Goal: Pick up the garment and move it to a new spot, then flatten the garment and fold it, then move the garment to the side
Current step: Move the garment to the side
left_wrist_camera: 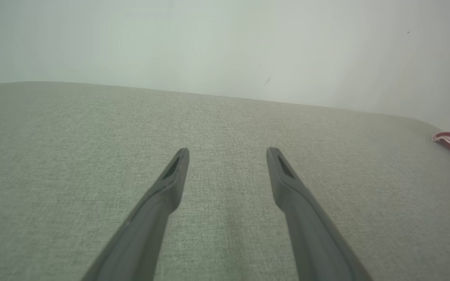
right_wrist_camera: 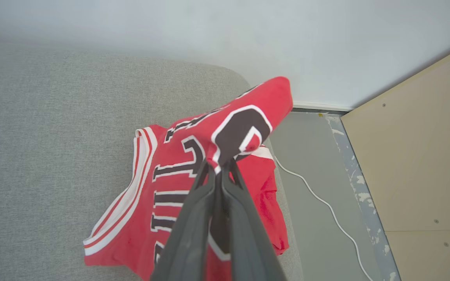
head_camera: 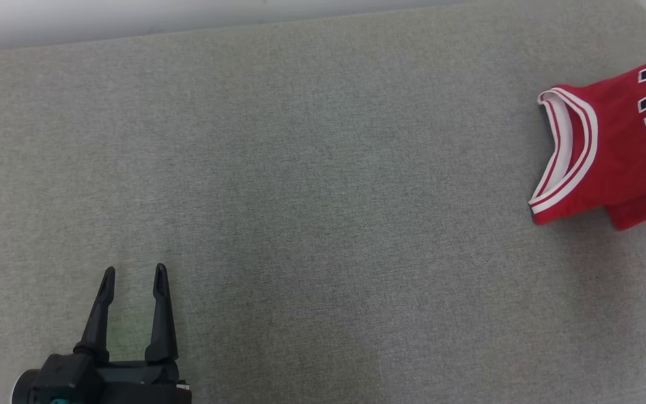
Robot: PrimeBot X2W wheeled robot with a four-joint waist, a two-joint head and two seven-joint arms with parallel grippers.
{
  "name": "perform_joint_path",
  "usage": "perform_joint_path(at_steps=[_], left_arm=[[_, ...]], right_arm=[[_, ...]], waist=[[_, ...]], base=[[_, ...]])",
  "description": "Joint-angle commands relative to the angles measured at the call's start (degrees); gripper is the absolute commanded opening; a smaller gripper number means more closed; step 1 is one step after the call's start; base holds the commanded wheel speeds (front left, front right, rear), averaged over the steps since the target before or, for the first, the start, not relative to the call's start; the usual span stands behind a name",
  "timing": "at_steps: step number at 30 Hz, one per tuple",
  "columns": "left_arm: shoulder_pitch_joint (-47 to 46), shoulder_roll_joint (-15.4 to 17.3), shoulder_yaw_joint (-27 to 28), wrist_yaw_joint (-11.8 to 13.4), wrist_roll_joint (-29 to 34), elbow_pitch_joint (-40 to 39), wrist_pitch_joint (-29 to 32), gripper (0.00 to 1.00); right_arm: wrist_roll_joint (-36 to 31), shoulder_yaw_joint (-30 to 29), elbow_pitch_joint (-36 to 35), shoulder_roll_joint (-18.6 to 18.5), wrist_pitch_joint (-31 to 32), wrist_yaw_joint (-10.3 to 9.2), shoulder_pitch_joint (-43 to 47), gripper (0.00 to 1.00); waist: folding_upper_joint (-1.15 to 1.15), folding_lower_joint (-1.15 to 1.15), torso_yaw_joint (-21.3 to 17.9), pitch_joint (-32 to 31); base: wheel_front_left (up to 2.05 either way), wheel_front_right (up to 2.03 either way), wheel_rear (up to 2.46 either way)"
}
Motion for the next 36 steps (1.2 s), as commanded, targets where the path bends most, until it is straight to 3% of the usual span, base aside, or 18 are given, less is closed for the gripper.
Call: perform_joint_path(at_steps=[1, 10, 19, 25, 29, 30, 31, 36], left_arm=[[-0.53, -0.03, 0.39, -0.39, 0.91, -0.31, -0.15, 1.0], [-1.2, -0.03, 0.73, -1.4, 2.5, -0.35, -0.15, 1.0], [-1.35, 0.82, 0.96, -1.84, 3.73, -1.03, -0.15, 1.0], [-1.77, 1.57, 0.72, -1.89, 4.19, -1.74, -0.15, 1.0], [-2.17, 2.33, 0.28, -1.83, 4.33, -2.74, -0.15, 1.0], [-2.47, 2.5, 0.15, -1.84, 4.28, -3.24, -0.15, 1.0], [-2.56, 2.61, 0.03, -1.84, 4.31, -3.59, -0.15, 1.0], [-2.72, 2.83, 0.12, -1.85, 4.43, -5.35, -0.15, 1.0]], right_arm=[[-0.4, -0.63, -0.78, -1.06, -0.2, -0.13, 0.74, 0.0], [-3.8, -2.88, 1.0, -3.4, -5.13, -0.13, 2.02, 0.0], [-9.5, -4.12, 5.08, -11.39, -13.14, -0.13, 4.28, 0.0], [-15.08, -9.91, 7.67, -11.72, -18.41, -0.13, 5.69, 0.0], [-20.27, -14.73, 8.28, -9.85, -22.67, -0.13, 6.07, 0.0], [-21.51, -15.88, 8.35, -8.97, -23.56, -0.13, 6.06, 0.03], [-22.44, -16.75, 8.36, -8.23, -24.3, -0.13, 6.28, 1.0], [-25.42, -19.26, 7.57, -4.25, -27.74, -0.13, 7.33, 1.0]], waist=[[-0.01, -0.01, -1.2, 1.18], [-0.01, -0.01, -1.09, 3.55], [-0.01, -0.01, 0.57, 6.71], [-0.01, -0.01, 0.79, 8.34], [-0.01, -0.01, 0.49, 9.47], [-0.01, -0.01, 0.36, 9.67], [-0.01, -0.01, 0.26, 9.78], [-0.01, -0.01, -0.39, 9.22]], base=[[0.0, 0.0, 0.0], [0.0, 0.0, 0.0], [0.0, 0.0, 0.0], [0.0, 0.0, 0.0], [0.0, 0.0, 0.0], [0.0, 0.0, 0.0], [0.0, 0.0, 0.0], [0.0, 0.0, 0.0]])
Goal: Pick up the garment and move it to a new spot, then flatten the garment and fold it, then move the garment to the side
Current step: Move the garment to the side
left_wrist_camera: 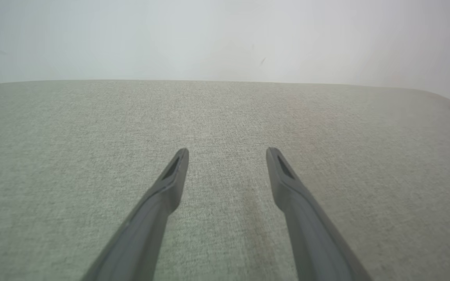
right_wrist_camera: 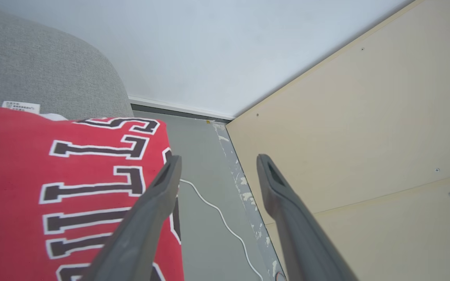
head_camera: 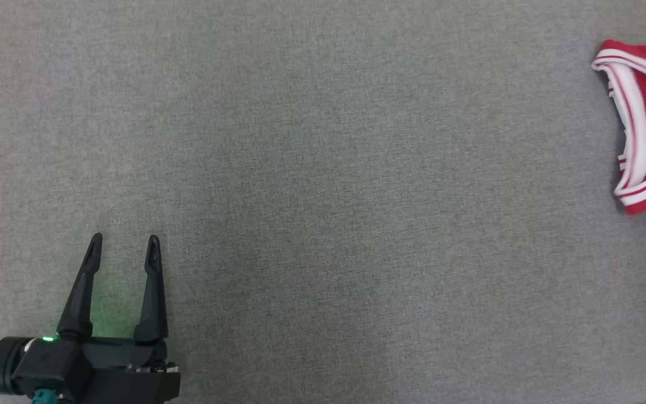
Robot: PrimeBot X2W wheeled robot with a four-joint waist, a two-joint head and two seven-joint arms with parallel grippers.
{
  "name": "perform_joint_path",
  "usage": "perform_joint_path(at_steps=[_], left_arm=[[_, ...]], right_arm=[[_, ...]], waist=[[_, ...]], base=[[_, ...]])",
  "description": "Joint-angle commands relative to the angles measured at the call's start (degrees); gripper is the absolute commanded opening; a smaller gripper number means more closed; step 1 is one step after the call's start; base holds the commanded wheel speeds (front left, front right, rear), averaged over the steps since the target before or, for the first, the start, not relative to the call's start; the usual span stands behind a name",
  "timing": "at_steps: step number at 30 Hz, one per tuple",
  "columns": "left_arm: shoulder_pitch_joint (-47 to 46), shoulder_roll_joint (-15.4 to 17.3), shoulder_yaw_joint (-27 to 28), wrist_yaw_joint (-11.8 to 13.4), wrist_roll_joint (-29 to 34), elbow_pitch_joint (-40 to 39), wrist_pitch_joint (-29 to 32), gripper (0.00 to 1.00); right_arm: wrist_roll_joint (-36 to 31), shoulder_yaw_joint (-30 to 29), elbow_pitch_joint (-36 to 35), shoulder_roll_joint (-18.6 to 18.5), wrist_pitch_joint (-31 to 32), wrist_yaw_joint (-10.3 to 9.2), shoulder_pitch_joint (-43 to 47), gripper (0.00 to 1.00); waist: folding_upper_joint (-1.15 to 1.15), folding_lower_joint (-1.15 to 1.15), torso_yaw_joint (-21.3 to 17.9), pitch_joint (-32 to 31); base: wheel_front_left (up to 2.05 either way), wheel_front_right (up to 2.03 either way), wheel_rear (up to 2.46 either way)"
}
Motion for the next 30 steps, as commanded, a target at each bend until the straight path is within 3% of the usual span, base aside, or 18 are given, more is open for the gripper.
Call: perform_joint_path(at_steps=[1, 9, 20, 30], left_arm=[[-0.26, 0.09, -0.04, 0.07, 0.33, -0.4, -0.15, 1.0], [0.78, -1.1, 1.22, 0.08, -1.96, -1.42, -0.15, 1.0], [4.58, -2.65, 6.16, 0.22, -7.49, 0.3, -0.15, 1.0], [9.37, -2.7, 6.25, 4.03, -10.01, 1.86, -0.15, 1.0]], right_arm=[[-0.49, 0.2, -0.57, 0.39, -1.06, -0.13, 0.64, 1.0], [0.87, 5.1, -4.45, 2.75, -7.38, -0.13, 2.65, 1.0], [7.35, 10.35, -10.2, 9.24, -18.75, -0.13, 11.28, 1.0], [15.41, 14.58, -11.81, 13.4, -26.48, -0.13, 20.9, 1.0]], waist=[[-0.01, -0.01, -0.29, -0.6], [-0.01, -0.01, -0.46, -4.53], [-0.01, -0.01, 1.01, -14.18], [-0.01, -0.01, 1.83, -22.36]], base=[[0.0, 0.0, 0.0], [0.0, 0.0, 0.0], [0.0, 0.0, 0.0], [0.0, 0.0, 0.0]])
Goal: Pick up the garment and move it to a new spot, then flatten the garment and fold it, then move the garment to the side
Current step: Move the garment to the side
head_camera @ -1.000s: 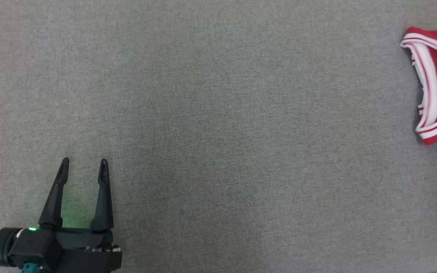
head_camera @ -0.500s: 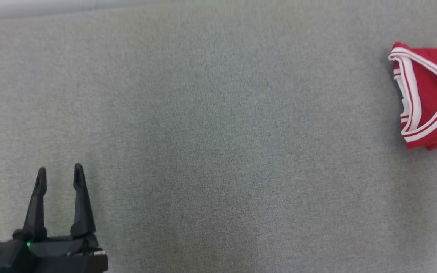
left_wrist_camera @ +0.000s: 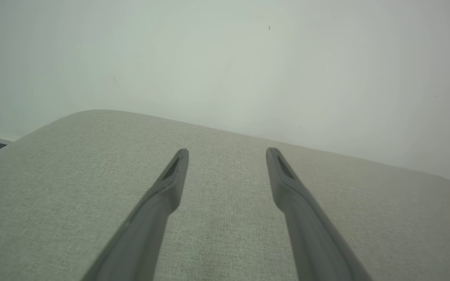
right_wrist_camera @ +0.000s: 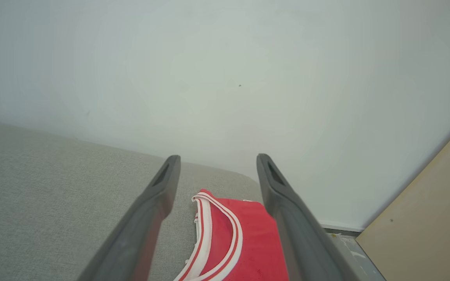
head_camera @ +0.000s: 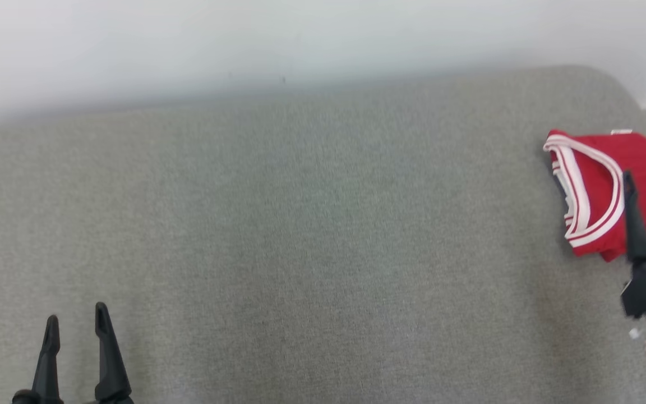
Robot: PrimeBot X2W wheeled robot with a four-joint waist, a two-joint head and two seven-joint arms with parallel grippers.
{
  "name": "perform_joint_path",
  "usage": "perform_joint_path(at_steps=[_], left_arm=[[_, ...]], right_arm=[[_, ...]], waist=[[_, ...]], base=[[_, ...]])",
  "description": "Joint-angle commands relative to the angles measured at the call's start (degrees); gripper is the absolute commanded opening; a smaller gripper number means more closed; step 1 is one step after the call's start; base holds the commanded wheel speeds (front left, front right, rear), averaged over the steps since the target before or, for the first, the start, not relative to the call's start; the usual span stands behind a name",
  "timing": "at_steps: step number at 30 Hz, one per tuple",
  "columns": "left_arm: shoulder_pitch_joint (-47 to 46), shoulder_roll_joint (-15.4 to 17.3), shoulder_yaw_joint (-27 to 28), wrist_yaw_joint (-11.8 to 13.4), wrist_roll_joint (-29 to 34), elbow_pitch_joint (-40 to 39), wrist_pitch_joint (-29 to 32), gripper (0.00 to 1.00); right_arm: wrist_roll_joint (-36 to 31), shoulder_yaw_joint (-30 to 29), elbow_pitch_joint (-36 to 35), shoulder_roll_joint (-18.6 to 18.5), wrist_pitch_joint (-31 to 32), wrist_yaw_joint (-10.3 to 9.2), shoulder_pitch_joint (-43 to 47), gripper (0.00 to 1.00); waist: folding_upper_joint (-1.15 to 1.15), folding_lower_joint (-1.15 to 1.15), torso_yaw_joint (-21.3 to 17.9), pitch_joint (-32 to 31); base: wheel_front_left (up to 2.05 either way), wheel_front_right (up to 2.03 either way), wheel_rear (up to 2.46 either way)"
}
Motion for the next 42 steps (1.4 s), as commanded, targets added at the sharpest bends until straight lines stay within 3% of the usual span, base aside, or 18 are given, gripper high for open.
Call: perform_joint_path(at_steps=[1, 14, 28, 42], left_arm=[[1.04, -0.07, 0.09, 0.58, -0.7, -0.16, -0.15, 1.0], [5.09, -0.1, -0.64, 4.56, -1.27, 1.11, -0.15, 1.0], [7.44, -0.08, -0.05, 3.13, 2.06, 6.81, -0.14, 1.0], [8.34, -0.09, -0.03, 2.2, 3.27, 9.48, -0.14, 1.0]], right_arm=[[1.29, 0.2, -0.25, 0.67, -1.11, -0.13, 1.62, 1.0], [7.16, 8.02, 3.76, 6.97, -9.7, -0.13, 11.16, 1.0], [8.68, 9.67, 10.42, 12.88, -14.33, -0.13, 14.8, 1.0], [7.76, 8.79, 11.28, 15.03, -14.82, -0.13, 16.82, 1.0]], waist=[[0.01, 0.01, 0.77, -4.44], [0.01, 0.01, 0.75, -9.33], [0.01, 0.01, 2.37, -12.03], [0.01, 0.01, 4.1, -13.35]], base=[[0.0, 0.0, 0.0], [0.0, 0.0, 0.0], [0.0, 0.0, 0.0], [0.0, 0.0, 0.0]])
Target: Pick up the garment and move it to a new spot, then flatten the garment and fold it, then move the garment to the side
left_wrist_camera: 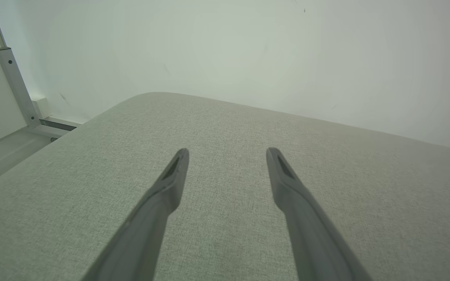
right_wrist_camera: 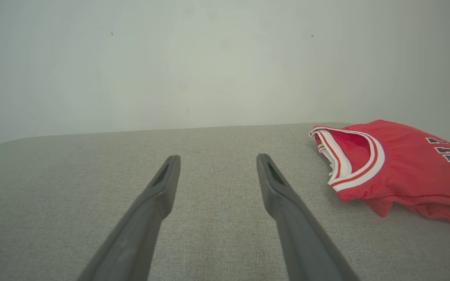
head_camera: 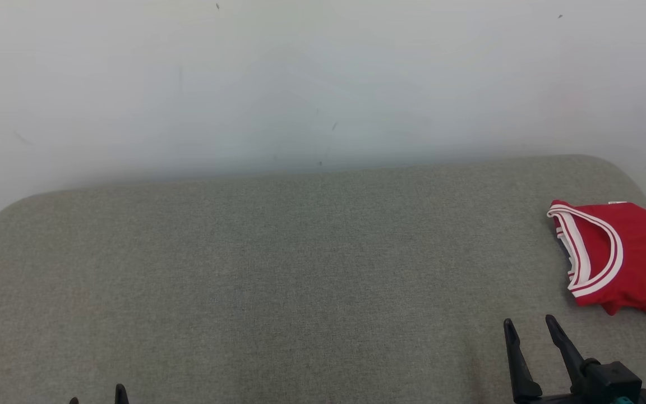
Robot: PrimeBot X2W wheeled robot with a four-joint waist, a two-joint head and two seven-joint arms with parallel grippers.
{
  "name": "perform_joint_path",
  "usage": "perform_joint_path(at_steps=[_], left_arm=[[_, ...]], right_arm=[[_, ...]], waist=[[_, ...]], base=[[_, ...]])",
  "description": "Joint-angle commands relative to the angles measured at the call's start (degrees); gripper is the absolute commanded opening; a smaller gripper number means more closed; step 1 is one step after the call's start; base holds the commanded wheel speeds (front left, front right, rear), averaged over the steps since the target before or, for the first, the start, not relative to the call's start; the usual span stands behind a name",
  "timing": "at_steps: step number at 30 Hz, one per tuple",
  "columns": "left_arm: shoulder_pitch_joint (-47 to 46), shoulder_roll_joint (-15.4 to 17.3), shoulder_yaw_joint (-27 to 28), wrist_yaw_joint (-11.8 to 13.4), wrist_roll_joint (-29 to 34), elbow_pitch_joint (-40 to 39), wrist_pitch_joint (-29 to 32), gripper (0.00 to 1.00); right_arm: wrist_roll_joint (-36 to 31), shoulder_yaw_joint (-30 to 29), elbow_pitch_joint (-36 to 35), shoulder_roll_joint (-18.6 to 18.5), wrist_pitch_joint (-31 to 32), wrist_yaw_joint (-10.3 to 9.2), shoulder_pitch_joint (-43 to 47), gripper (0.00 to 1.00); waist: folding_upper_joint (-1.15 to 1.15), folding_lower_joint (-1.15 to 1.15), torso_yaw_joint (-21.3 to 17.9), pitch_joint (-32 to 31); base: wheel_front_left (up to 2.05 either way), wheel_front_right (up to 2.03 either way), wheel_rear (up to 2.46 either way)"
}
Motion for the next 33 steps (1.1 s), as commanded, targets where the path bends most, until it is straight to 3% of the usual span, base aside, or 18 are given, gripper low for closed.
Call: perform_joint_path(at_steps=[1, 21, 33], left_arm=[[0.55, -0.07, -0.02, -0.1, 0.39, 0.16, -0.14, 1.0], [-2.13, -0.08, 0.29, -2.43, 3.82, 1.9, -0.14, 1.0], [-2.6, -0.08, 0.2, -2.49, 4.39, 2.22, -0.14, 1.0]], right_arm=[[-0.33, -0.15, 0.06, 0.18, -0.23, -0.13, 0.29, 1.0], [-0.26, -0.96, 0.77, 0.03, -0.26, -0.13, 0.39, 1.0], [-0.08, -0.87, 0.64, 0.39, -0.26, -0.13, 0.2, 1.0]], waist=[[0.0, 0.0, 0.07, 0.01], [0.0, 0.0, 0.01, 0.59], [0.0, 0.0, -0.31, 0.87]], base=[[0.0, 0.0, 0.0], [0.0, 0.0, 0.0], [0.0, 0.0, 0.0]])
